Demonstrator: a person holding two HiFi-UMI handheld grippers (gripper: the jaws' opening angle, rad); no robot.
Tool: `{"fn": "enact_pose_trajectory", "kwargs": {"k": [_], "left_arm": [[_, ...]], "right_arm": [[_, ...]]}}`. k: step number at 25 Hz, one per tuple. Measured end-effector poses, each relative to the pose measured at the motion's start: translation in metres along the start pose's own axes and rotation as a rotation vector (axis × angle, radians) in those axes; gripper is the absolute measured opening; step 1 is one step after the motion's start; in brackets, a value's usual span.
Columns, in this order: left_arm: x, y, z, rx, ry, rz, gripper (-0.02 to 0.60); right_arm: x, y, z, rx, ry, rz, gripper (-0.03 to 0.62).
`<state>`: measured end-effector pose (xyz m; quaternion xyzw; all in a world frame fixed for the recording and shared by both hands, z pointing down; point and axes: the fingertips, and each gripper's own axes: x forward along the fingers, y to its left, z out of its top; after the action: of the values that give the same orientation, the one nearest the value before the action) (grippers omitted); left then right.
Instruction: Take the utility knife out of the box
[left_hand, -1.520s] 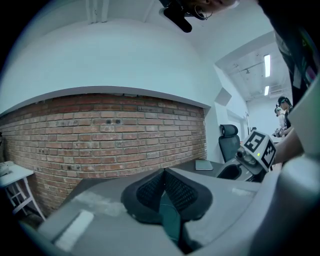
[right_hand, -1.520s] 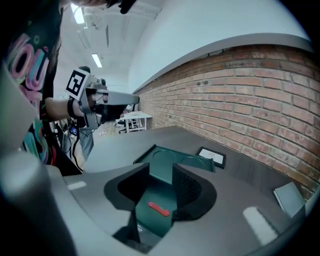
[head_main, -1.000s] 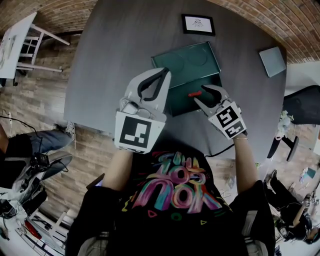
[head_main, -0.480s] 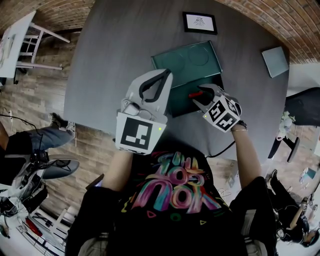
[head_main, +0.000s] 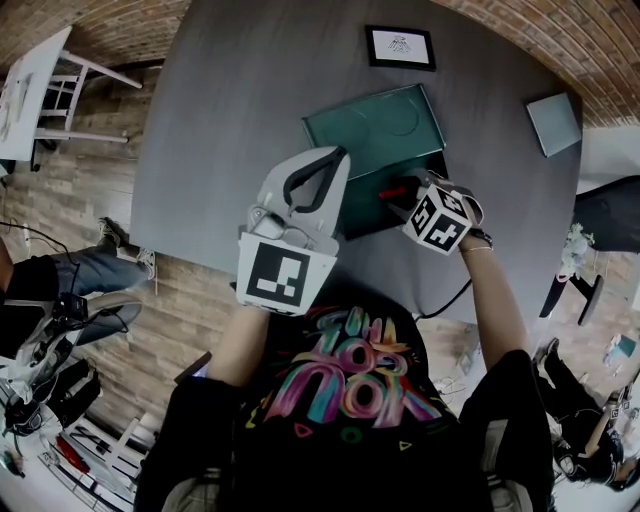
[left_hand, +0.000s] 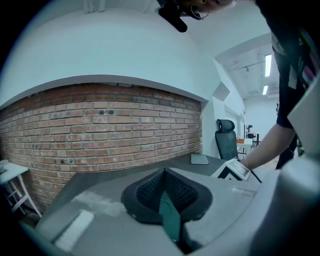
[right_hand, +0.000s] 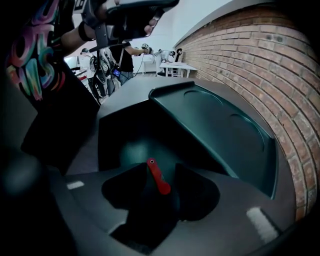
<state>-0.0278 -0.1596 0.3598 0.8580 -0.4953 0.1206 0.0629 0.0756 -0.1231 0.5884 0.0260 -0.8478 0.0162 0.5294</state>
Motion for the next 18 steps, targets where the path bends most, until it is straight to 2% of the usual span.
{"fn": "enact_pose_trajectory", "kwargs": {"k": [7,15,18], "left_arm": [[0.002,0.001,-0.003,-0.008,0.010,0.002,0.000],[0.006,-0.005,-0.003,-0.008,0.010,-0.018,0.000],[0.007,-0.008,-0.001,-0.007,0.007,-0.025,0.000]], "right_arm": [[0.009,0.006,-0.004,-0.096,0.068,0.051,0.170],[0.009,0.009,-0.003,-0.107,0.063,0.093,0.146],[0.009,0.013,-0.003,-0.120,0.072,0.111,0.110]]}}
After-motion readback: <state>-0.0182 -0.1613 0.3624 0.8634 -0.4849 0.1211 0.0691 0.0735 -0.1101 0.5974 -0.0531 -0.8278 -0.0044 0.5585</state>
